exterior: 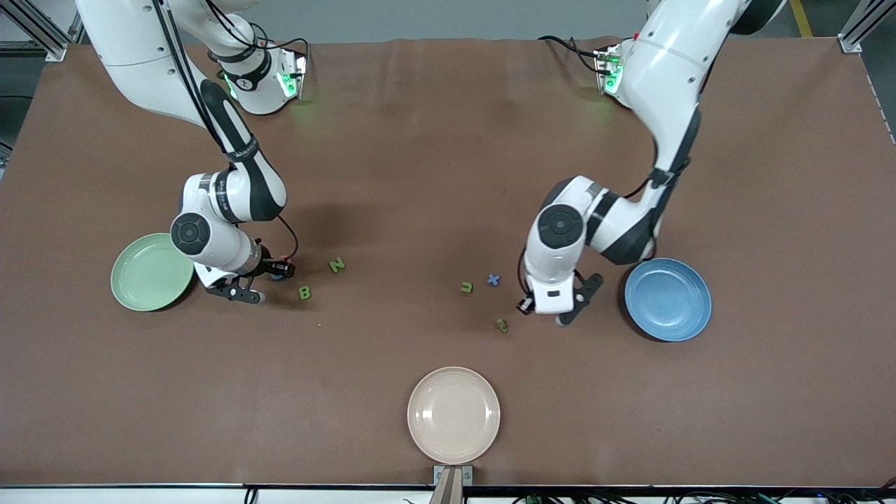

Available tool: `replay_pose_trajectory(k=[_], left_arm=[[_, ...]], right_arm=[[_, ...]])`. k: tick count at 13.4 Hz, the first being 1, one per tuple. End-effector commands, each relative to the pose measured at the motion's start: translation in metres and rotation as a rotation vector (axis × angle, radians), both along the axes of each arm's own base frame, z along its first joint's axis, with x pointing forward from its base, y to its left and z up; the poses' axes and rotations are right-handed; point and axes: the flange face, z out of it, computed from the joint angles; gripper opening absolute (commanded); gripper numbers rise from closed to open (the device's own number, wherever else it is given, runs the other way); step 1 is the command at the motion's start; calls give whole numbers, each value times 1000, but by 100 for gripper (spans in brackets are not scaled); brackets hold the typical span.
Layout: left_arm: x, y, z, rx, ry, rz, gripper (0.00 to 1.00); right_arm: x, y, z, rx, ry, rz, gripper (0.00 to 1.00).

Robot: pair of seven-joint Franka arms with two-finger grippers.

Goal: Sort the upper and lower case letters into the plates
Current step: 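Grasp the m with the left gripper while the right gripper grasps G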

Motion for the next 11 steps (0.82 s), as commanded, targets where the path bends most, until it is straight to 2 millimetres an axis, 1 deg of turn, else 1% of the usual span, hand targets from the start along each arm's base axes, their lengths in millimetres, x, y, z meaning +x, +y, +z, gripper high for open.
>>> replay_pose_trajectory(k=[1, 2, 4, 5, 7, 8, 9, 10, 11], left_arm=[[11, 67, 40, 60, 40, -84, 0], [16, 94, 37, 68, 58, -92, 0], [20, 132, 29, 79, 87, -92, 0], [23, 151, 25, 83, 104, -119, 1], [29, 192, 17, 87, 131, -157, 1], [27, 209, 8, 87, 149, -188, 3], [28, 225, 3, 84, 154, -205, 6], [31, 242, -2, 81, 163, -211, 14], [30, 253, -5, 79, 174, -222, 24]], right_arm=[[-1, 1, -1, 7, 3, -3, 47], [-1, 1, -1, 7, 1, -3, 41], [-1, 1, -1, 6, 1, -2, 32], [-1, 1, -1, 7, 1, -3, 27], [2, 2, 2, 8, -6, 0, 20], [7, 3, 6, 11, -17, 1, 18], [11, 1, 13, 13, -18, 0, 18], [19, -4, 27, 18, -12, -9, 18], [26, -17, 44, 24, 11, -18, 18]])
